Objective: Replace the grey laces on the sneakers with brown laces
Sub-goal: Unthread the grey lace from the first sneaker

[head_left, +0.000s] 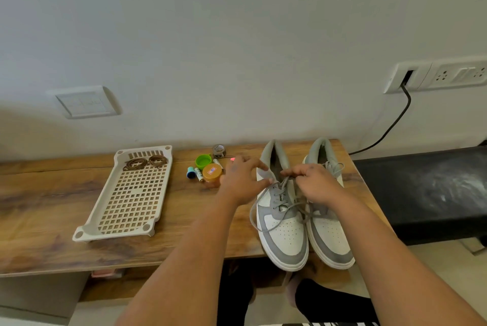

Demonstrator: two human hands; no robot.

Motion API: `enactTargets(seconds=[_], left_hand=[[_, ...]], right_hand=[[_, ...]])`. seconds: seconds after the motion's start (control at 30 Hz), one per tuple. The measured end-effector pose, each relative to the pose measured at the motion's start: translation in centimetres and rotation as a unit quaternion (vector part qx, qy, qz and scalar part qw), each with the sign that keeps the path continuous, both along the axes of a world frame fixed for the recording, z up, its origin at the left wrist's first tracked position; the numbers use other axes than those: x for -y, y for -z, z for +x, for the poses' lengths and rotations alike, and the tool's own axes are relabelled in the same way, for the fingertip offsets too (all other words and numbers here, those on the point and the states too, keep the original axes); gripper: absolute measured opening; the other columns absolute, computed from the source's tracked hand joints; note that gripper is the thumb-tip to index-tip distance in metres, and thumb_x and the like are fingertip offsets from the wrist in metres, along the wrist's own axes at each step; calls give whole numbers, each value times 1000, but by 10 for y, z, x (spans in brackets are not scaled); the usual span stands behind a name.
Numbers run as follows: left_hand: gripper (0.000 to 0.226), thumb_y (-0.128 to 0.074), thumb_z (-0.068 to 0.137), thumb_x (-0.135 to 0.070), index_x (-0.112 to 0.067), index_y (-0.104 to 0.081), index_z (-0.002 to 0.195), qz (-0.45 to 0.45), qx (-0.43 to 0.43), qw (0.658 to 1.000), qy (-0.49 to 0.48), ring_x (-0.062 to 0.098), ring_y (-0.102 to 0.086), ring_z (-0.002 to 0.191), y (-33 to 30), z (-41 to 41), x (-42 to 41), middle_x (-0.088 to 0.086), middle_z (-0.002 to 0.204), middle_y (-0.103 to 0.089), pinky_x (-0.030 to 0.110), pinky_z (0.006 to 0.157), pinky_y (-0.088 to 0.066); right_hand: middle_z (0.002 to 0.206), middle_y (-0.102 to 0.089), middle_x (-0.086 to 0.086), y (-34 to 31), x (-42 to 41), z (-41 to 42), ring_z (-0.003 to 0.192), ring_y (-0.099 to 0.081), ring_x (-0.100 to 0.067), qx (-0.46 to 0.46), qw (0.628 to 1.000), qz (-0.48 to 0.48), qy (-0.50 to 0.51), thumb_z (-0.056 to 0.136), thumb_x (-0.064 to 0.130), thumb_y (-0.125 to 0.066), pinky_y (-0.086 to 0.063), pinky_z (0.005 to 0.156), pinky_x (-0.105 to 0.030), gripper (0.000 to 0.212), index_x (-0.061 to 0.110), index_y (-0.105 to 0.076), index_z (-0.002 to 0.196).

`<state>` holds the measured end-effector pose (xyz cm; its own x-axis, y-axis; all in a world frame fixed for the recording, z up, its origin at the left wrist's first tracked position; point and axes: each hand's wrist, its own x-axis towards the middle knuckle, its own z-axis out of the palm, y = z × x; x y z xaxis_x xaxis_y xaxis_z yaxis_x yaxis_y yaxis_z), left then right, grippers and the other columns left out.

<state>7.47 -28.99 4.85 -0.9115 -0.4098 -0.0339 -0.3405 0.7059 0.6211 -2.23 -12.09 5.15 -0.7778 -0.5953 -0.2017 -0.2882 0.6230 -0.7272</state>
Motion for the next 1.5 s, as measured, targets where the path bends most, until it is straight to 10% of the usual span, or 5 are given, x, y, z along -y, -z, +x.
enactTargets(seconds=[0.33, 0.8, 1.0, 1.27, 1.5], left_hand=[[26, -57, 90, -25, -27, -67, 114, -30, 92, 993, 61, 29, -23, 137, 2, -15, -31, 2, 146, -36, 48, 110, -30], [32, -57, 83, -30, -16, -68, 56, 591, -85, 795, -105, 13, -55, 81, -27, -4, -12, 0, 85, -62, 33, 78, -40], [22, -58, 88, -39, -22, -66, 76, -89, -24, 987, -130, 29, -51, 110, -10, -6, -9, -1, 93, -58, 35, 79, -42], [22, -59, 92, -52, -37, -72, 101, -85, 45, 995, 14, 26, -18, 139, 2, -12, -16, -4, 150, -33, 46, 105, -26], [13, -63, 87, -28, -21, -71, 79, 616, -247, 744, -79, 10, -56, 104, -42, -6, -11, -9, 98, -67, 36, 99, -40]], right_hand=[[118, -68, 5, -4, 1, -1, 113, -60, -14, 138, 984, -103, 34, 93, 8, -47, -47, 100, -35, 31, 20, -73, 102], [113, -70, 6, 3, 3, -2, 113, -60, -12, 162, 975, -140, 56, 98, 24, -46, -43, 99, -32, 30, 28, -75, 97], [118, -67, 11, 10, 4, -1, 117, -54, -11, 129, 983, -125, 31, 96, 17, -39, -41, 101, -34, 38, 28, -74, 108], [116, -69, 7, 12, 1, -2, 114, -57, -14, 130, 985, -110, 36, 90, 16, -42, -44, 104, -41, 39, 30, -76, 103], [111, -71, 13, 15, 2, -8, 112, -60, -10, 120, 986, -109, 22, 98, 19, -41, -42, 108, -38, 39, 36, -75, 92]])
